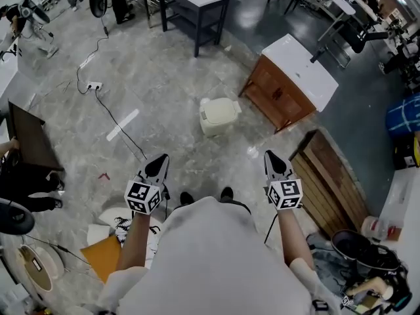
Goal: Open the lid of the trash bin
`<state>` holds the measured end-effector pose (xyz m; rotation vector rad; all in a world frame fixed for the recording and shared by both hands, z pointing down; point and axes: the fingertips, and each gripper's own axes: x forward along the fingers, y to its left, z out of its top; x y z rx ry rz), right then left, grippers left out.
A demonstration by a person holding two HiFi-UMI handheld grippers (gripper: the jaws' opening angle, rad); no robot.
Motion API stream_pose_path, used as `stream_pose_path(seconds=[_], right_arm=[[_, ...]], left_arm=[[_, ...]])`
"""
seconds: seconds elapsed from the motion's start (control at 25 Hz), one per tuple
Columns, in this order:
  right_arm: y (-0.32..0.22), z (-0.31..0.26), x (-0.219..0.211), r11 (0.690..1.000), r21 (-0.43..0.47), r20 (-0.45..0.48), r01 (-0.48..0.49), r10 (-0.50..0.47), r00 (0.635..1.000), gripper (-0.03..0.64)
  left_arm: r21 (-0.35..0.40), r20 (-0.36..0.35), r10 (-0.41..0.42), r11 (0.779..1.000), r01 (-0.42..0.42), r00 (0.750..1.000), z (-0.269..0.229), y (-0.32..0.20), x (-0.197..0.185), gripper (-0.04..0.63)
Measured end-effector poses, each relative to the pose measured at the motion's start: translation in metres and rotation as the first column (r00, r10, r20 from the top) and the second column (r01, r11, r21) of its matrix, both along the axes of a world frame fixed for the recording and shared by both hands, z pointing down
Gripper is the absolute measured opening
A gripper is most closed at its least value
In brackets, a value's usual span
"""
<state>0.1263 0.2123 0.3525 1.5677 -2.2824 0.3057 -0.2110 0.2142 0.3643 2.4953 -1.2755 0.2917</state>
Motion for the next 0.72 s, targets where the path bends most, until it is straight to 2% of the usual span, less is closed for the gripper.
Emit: stream_pose_path(seconds=[0.28,0.72], right_arm=[[0.016,0.005,-0.031,1.0,-0.013,0.002,-0.014,0.014,1.0,0.034],[0.018,0.01,-0.053,0.999,-0.039,-0.005,0.005,-0.005,1.0,0.034]], left_arm=[[-0.006,-0.004,0.039,0.999,-0.039,0.999,0.006,0.007,-0.02,0.017],[-0.015,-0.006,0.016,1.0,-0.016,1.0,0.012,0.01,-0.048,0.018]])
